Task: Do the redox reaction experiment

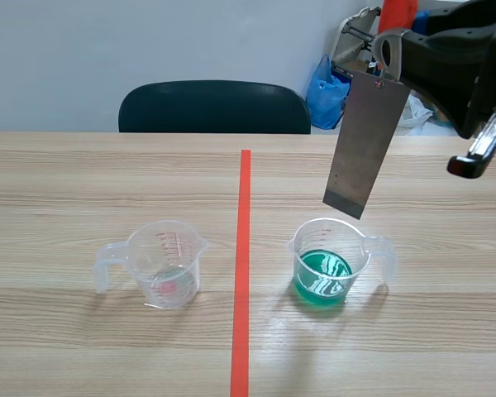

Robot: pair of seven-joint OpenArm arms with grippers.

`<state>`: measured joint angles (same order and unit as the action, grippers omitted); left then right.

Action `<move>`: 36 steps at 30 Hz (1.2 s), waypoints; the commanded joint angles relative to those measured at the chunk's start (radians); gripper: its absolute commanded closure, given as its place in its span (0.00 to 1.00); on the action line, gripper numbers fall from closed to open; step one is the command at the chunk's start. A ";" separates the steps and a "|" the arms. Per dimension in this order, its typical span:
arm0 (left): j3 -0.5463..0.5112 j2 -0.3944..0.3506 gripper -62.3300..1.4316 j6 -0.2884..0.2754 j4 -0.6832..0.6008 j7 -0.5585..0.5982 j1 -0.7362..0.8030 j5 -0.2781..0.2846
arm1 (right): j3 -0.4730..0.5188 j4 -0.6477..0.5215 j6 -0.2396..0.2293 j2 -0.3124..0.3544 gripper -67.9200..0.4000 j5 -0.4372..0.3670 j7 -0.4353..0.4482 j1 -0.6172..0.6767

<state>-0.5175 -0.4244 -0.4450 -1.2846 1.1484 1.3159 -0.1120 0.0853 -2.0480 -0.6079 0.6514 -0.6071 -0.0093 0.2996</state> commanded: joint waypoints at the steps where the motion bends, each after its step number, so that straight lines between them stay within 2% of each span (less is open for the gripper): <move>1: 0.001 -0.008 0.00 0.002 -0.010 0.014 0.001 0.009 | 0.005 -0.007 0.004 0.007 0.98 -0.010 0.015 -0.011; 4: 0.001 -0.018 0.13 0.006 -0.009 0.012 0.001 0.045 | 0.005 -0.007 0.004 0.007 0.98 -0.010 0.015 -0.011; 8: 0.001 -0.062 0.47 0.004 -0.009 0.011 -0.021 0.048 | 0.005 -0.007 0.004 0.008 0.98 -0.010 0.014 -0.011; 10: 0.001 -0.096 0.57 0.000 -0.009 0.010 -0.076 0.049 | 0.005 -0.007 0.004 0.007 0.98 -0.010 0.015 -0.011; 13: 0.002 -0.163 0.83 -0.061 -0.009 -0.019 -0.175 0.049 | 0.005 -0.007 0.004 0.007 0.98 -0.010 0.015 -0.011; 15: 0.017 -0.213 0.93 -0.114 -0.009 -0.053 -0.259 0.055 | 0.005 -0.007 0.004 0.007 0.98 -0.010 0.015 -0.011; 19: 0.121 -0.319 0.94 -0.144 -0.009 -0.207 -0.449 0.159 | 0.005 -0.007 0.004 0.007 0.98 -0.010 0.015 -0.011; 22: 0.240 -0.384 0.94 -0.199 -0.009 -0.332 -0.610 0.235 | 0.005 -0.007 0.004 0.007 0.98 -0.006 0.014 -0.011; 25: 0.382 -0.426 0.94 -0.231 -0.010 -0.420 -0.776 0.327 | 0.005 -0.007 0.004 0.008 0.98 -0.006 0.015 -0.011; 27: 0.479 -0.436 0.94 -0.231 -0.010 -0.471 -0.888 0.361 | 0.005 -0.007 0.004 0.008 0.98 -0.006 0.015 -0.011; 31: 0.681 -0.434 0.94 -0.231 -0.009 -0.571 -1.107 0.366 | 0.005 -0.007 0.004 0.008 0.98 -0.006 0.015 -0.011; 36: 0.897 -0.381 0.94 -0.220 -0.007 -0.702 -1.336 0.426 | 0.005 -0.007 0.004 0.008 0.98 -0.006 0.015 -0.011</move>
<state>0.3969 -0.8276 -0.6636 -1.2831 0.4324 -0.0135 0.2989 0.0853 -2.0480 -0.6075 0.6514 -0.6060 -0.0093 0.2996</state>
